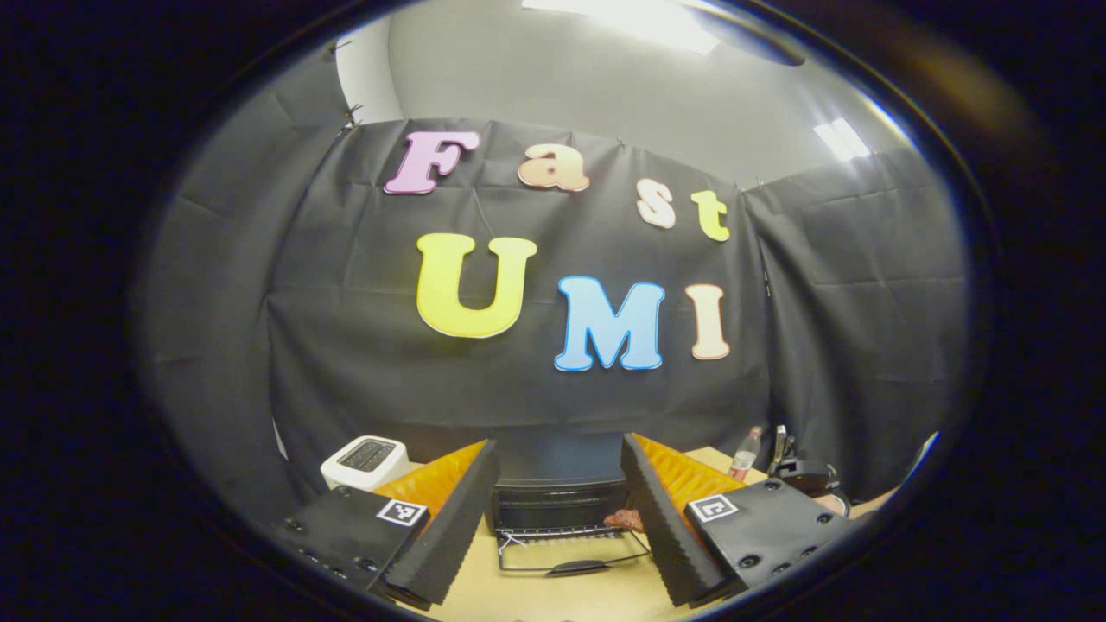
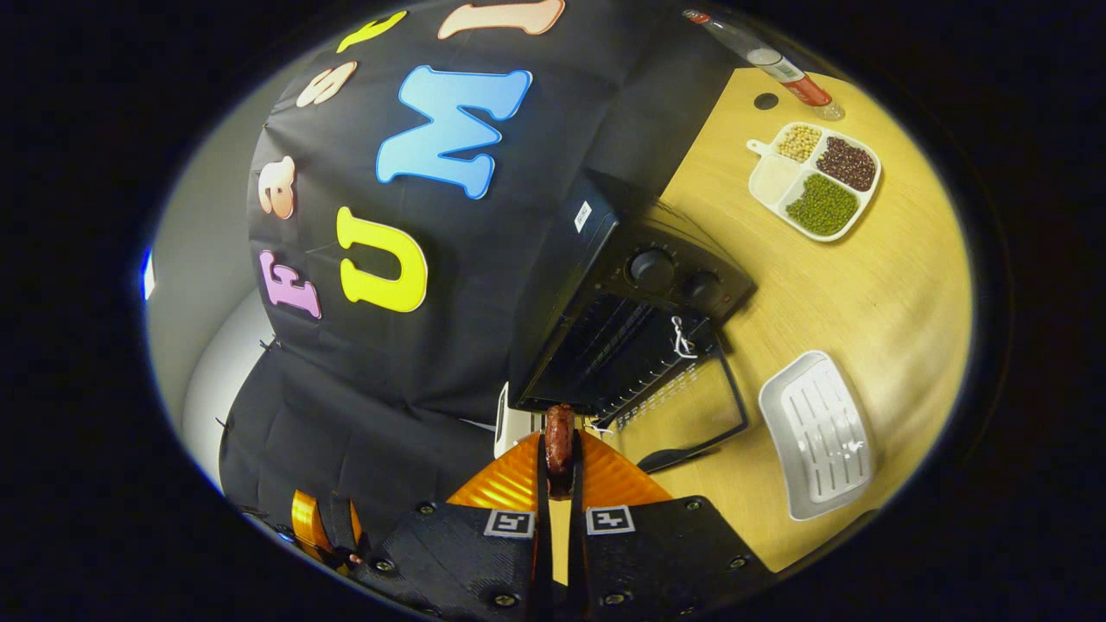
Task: Open the electric oven with the left hand, put the food in, and close the electric oven.
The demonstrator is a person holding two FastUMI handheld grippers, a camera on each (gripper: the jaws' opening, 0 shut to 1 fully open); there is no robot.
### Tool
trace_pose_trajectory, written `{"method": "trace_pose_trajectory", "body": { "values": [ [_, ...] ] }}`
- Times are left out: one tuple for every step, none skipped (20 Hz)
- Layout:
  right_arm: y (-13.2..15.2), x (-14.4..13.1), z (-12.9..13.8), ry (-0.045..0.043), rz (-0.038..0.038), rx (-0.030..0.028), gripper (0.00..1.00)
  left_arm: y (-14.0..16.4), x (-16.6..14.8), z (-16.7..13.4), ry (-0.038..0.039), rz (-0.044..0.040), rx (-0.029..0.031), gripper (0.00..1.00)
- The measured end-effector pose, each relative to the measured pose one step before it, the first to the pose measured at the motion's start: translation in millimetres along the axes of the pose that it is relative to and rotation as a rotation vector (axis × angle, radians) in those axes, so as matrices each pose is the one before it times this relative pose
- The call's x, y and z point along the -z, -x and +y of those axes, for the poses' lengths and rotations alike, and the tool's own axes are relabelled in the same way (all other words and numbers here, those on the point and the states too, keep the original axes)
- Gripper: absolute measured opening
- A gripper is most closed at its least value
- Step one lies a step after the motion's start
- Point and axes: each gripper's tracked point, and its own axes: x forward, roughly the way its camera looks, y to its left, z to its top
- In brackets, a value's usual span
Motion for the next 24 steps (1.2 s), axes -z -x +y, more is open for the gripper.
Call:
{"method": "trace_pose_trajectory", "body": {
  "values": [
    [-10.02,0.29,-0.61,-0.01534,-0.02033,0.00523,0.07,2.94,-0.86,7.43,-0.00133,0.00172,-0.00429,0.98],
    [-13.21,-1.33,-1.12,-0.01936,-0.02023,0.0043,0.07,3.21,-0.05,7.59,-0.00106,-0.00046,-0.00559,0.98],
    [-13.42,1.33,-1.09,-0.01805,-0.01239,0.0069,0.07,2.32,-0.7,5.86,0.00012,-0.00044,-0.00392,0.97],
    [-11.97,1.15,-0.65,-0.01573,-0.00582,0.00917,0.07,1.54,1.78,6.62,0.00097,0.00409,-0.0059,0.97],
    [-13.36,0.66,-1.76,-0.00822,-0.00608,0.00741,0.07,1.94,0.69,6.12,0.00216,0.00484,-0.00677,0.97],
    [-11.88,0.21,-2.91,-0.00397,-0.00478,0.01213,0.07,0.34,0.78,6.83,0.00099,0.00443,-0.01002,0.97],
    [-11.66,-0.3,-3.35,0.00278,-0.00862,0.0129,0.07,1.65,1.01,6.84,0.00158,0.00365,-0.01072,0.97],
    [-11.07,-1.3,-3.63,-0.00122,-0.00653,0.01168,0.07,1.92,2.42,6.77,0.00145,0.00554,-0.01131,0.98],
    [-10.39,-1.18,-2.07,-0.0029,-0.00671,0.00453,0.07,2.67,0.39,8.06,0.00121,0.00657,-0.01296,0.97],
    [-11.13,-2.14,-2.12,-0.00042,-0.00893,0.00086,0.07,1.72,3.76,6.46,0.00263,0.00761,-0.00991,0.97],
    [-7.91,-2.78,-0.03,-0.00434,-0.01618,0.00028,0.07,0.2,3.76,5.41,0.00336,0.00931,-0.00608,0.97],
    [-9.75,-3.01,-0.76,-0.0068,-0.01822,-0.00416,0.07,-0.35,5.22,5.42,0.00266,0.01438,-0.00636,0.98],
    [-10.0,-3.19,-1.12,-0.00941,-0.02268,-0.00099,0.07,-0.95,5.93,5.74,-0.00117,0.01659,-0.00715,0.95],
    [-10.14,-2.08,-3.1,-0.01406,-0.01725,0.00506,0.07,-1.84,3.91,5.6,0.00107,0.01762,-0.0062,0.92],
    [-9.17,2.36,-2.6,-0.01475,-0.00841,0.00865,0.07,-2.24,4.6,3.77,0.0057,0.01608,-0.00213,0.95],
    [-8.67,-0.46,-2.64,-0.00406,-0.02035,0.0063,0.07,-3.24,3.39,2.41,0.00675,0.01162,-0.00024,0.98],
    [-5.68,-0.13,-0.53,0.00039,-0.02036,-0.00061,0.08,-3.1,-2.04,1.98,0.00047,0.00134,0.00249,0.98],
    [-5.02,-0.23,0.98,-0.00136,-0.01608,-0.00059,0.08,-0.85,-3.47,3.95,-0.00572,-0.00536,-0.00042,0.95],
    [-4.7,0.97,-0.06,0.00311,-0.0174,0.00335,0.07,-1.61,-3.32,3.47,-0.00615,-0.00526,-0.00022,0.92],
    [-5.95,-1.15,-2.11,0.00461,-0.0213,0.01406,0.07,-2.29,0.55,2.46,-0.00198,-0.00224,0.00133,0.94],
    [-4.38,-0.25,2.0,-0.00622,-0.0203,-0.00253,0.07,-2.67,-0.02,1.48,0.00029,0.00037,0.00242,0.98],
    [-4.7,-0.23,0.14,-0.00204,-0.01017,0.00641,0.08,-1.59,1.1,1.96,0.00118,0.00198,0.00171,0.98],
    [-1.37,0.4,0.22,0.00763,-0.01327,0.00483,0.08,-1.07,-0.84,2.88,0.00022,0.00177,-0.00023,0.97],
    [-3.96,-1.09,0.21,0.01368,-0.01459,0.01098,0.07,-0.72,-0.75,3.87,0.00058,-0.00116,-0.00245,0.94]
  ]
}}
